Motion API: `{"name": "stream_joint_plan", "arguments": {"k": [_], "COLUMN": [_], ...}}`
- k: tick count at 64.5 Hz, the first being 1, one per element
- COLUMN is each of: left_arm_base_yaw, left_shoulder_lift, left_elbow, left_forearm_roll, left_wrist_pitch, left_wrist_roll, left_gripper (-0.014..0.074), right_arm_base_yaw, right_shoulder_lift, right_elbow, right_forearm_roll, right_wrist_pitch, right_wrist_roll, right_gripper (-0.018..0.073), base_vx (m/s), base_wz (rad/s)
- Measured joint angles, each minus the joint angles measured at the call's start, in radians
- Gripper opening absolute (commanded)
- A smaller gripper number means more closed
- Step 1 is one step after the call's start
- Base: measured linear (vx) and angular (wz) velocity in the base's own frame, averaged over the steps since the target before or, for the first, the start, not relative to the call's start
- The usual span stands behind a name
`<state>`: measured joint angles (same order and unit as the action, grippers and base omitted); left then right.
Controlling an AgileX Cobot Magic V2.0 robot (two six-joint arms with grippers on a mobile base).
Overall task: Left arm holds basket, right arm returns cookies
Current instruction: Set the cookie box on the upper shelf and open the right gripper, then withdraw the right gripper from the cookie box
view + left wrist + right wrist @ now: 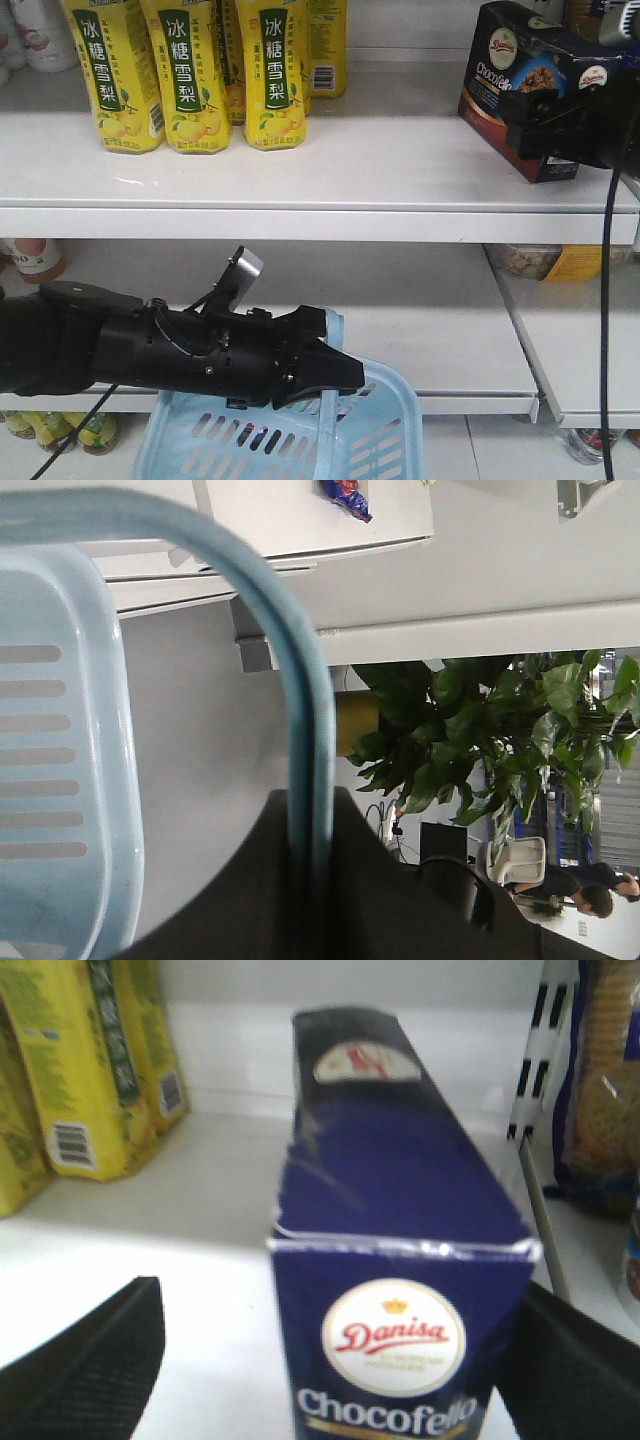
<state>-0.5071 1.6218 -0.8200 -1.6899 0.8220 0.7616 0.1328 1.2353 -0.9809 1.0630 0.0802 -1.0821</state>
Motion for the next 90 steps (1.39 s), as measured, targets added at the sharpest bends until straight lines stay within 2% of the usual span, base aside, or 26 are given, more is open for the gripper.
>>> {"name": "stream_joint_plan", "arguments": {"k": [20,39,63,90], "left_arm_base_yaw": [0.0,0.0,0.0,0.0], "left_shoulder_lift": [0.0,0.0,0.0,0.0], "left_elbow": [0.0,0.0,0.0,0.0], "left_forearm_roll": [0.0,0.0,0.0,0.0], "left_wrist_pitch": [0.0,0.0,0.0,0.0], "left_wrist_roll": [0.0,0.0,0.0,0.0], "left_gripper": [-0.0008,-0.0008,-0.0008,-0.0008], "right_arm_base_yaw": [0.0,0.0,0.0,0.0], "right_shoulder_lift": [-0.108,-0.251,-0.543,-0.903], "right_elbow": [0.029,0.175,0.331,0.652], "right_forearm_roll": [0.001,0.001,0.001,0.016], "right_wrist_pitch": [0.058,0.024,0.037,0.051], "right_wrist_roll": [0.015,0.016,0.016,0.011], "right_gripper": [0.0602,0.0589,0.0589,0.0589], "base_vx": [0.0,0.0,0.0,0.0], "base_wz": [0.0,0.0,0.0,0.0]}}
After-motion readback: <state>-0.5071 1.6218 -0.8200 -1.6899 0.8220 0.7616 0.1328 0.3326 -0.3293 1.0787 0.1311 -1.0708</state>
